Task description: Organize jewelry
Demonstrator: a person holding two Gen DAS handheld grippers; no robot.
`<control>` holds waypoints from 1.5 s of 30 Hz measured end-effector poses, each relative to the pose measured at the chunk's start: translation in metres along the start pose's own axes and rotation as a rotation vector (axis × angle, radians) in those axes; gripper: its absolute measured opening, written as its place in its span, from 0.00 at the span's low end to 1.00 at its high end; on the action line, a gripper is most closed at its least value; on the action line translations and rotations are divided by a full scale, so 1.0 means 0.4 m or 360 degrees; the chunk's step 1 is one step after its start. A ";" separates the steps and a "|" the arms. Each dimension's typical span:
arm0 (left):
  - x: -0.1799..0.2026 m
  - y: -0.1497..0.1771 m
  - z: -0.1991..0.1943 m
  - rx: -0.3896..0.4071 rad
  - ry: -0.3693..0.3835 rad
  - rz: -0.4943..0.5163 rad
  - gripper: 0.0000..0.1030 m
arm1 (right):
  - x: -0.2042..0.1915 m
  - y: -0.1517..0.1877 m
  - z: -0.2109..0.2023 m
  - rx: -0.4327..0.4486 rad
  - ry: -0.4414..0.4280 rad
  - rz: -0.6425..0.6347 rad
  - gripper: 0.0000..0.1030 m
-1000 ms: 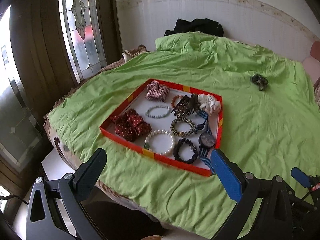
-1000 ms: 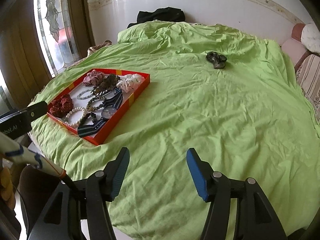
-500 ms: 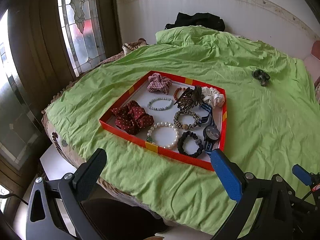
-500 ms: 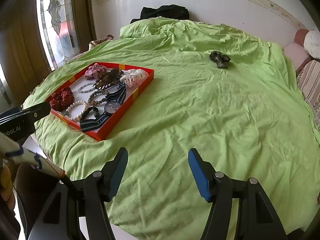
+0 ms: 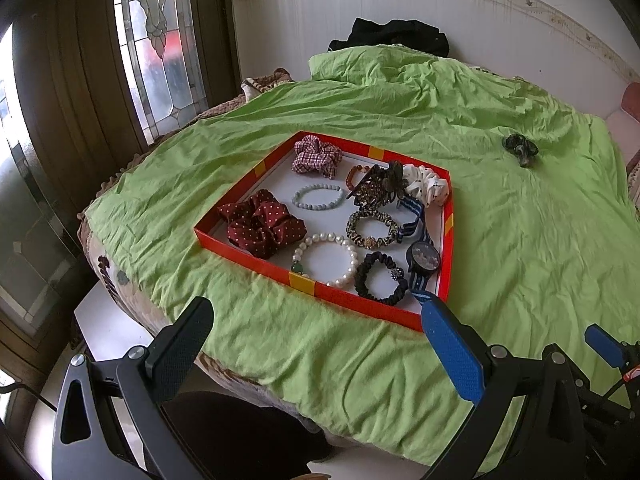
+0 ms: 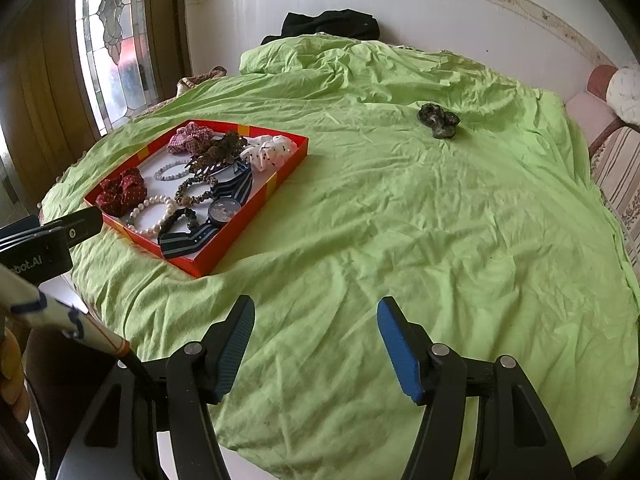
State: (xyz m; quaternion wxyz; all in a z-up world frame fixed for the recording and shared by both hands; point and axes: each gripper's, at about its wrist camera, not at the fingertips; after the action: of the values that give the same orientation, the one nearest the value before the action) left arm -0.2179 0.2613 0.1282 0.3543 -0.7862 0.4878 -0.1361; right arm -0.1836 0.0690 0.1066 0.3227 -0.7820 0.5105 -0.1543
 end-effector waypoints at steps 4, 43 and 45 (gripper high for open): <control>-0.003 0.003 0.004 -0.0012 0.0001 -0.0005 1.00 | -0.003 0.002 0.000 -0.0003 0.0001 0.0000 0.66; -0.050 0.033 0.000 -0.0077 0.0116 -0.0041 1.00 | -0.031 0.005 -0.022 -0.0009 0.0057 -0.0046 0.70; -0.055 0.036 0.002 -0.0082 0.0120 -0.0048 1.00 | -0.034 0.000 -0.025 -0.0008 0.0064 -0.0056 0.71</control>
State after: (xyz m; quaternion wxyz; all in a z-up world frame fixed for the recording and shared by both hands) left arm -0.2379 0.2769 0.1208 0.3130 -0.7967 0.4922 -0.1583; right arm -0.1950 0.0778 0.1153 0.3075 -0.7883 0.5036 -0.1744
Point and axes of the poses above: each gripper's, at about its wrist camera, not at the fingertips, and z roughly the way its jaws point, x to its right, y to its underside, and after that the axes turned 8 degrees about -y, right-handed
